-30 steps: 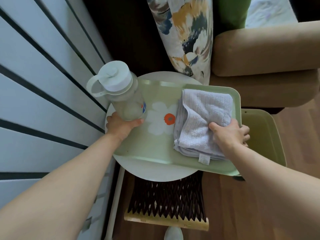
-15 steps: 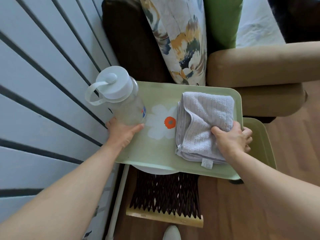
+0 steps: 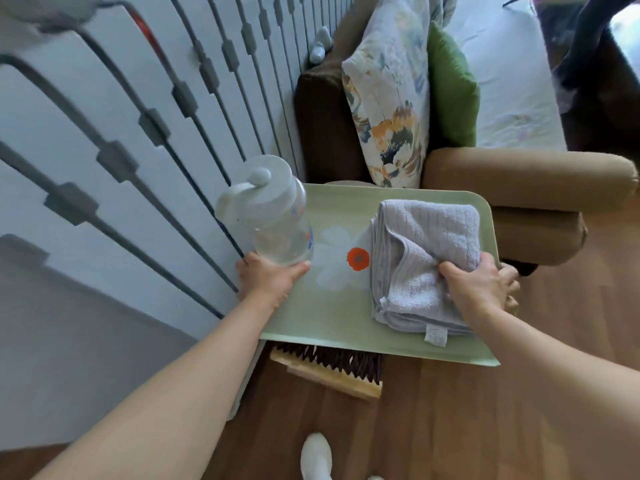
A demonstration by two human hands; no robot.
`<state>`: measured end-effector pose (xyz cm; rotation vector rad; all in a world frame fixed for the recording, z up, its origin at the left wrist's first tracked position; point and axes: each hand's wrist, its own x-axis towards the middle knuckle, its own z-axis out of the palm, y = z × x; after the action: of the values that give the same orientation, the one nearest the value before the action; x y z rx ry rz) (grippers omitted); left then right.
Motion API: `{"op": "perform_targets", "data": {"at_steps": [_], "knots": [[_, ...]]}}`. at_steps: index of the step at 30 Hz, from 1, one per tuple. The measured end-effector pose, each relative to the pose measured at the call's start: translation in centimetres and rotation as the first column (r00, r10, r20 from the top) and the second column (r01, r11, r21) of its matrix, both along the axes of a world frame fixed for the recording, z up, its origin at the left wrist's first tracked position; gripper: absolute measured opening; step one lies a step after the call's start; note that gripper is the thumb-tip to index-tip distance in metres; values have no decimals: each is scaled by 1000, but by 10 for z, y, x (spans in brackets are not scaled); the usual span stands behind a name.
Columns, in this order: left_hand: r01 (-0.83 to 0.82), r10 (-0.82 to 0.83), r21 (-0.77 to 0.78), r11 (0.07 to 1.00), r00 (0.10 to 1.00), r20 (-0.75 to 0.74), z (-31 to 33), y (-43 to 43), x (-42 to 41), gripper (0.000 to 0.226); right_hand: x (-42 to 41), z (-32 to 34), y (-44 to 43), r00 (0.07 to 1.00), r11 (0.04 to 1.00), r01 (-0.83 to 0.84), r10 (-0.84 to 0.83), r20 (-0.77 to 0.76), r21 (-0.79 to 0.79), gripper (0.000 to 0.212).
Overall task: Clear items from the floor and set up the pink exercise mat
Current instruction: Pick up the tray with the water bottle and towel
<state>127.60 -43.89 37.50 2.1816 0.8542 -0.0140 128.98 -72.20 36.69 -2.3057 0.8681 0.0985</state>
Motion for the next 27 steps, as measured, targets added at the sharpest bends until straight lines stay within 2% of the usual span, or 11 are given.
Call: {"op": "perform_targets", "data": {"at_steps": [13,17,21,22,23,25,27], "knots": [[-228,233,-57,972,968,97,74,15,-203,95,-141,68,33,981,983,-182,183,69,-21,57],[-333,339,-76,940,936,98,82,30,-309,99,-217,83,61,954,959,-283,285,91,-34,56],[-418,437,-146,896,890,132,70,62,-432,125,-308,92,97,911,913,-404,407,69,-45,55],[-438,454,-138,888,881,130,74,65,-454,124,-325,94,105,898,900,-434,436,65,-40,54],[-501,514,-128,856,851,106,86,71,-511,117,-364,97,126,862,864,-502,503,52,-41,54],[-547,556,-105,831,825,105,99,72,-542,103,-383,101,141,850,851,-524,525,47,-43,55],[-643,650,-96,760,753,105,117,92,-616,99,-436,112,183,779,781,-624,624,58,-23,55]]}}
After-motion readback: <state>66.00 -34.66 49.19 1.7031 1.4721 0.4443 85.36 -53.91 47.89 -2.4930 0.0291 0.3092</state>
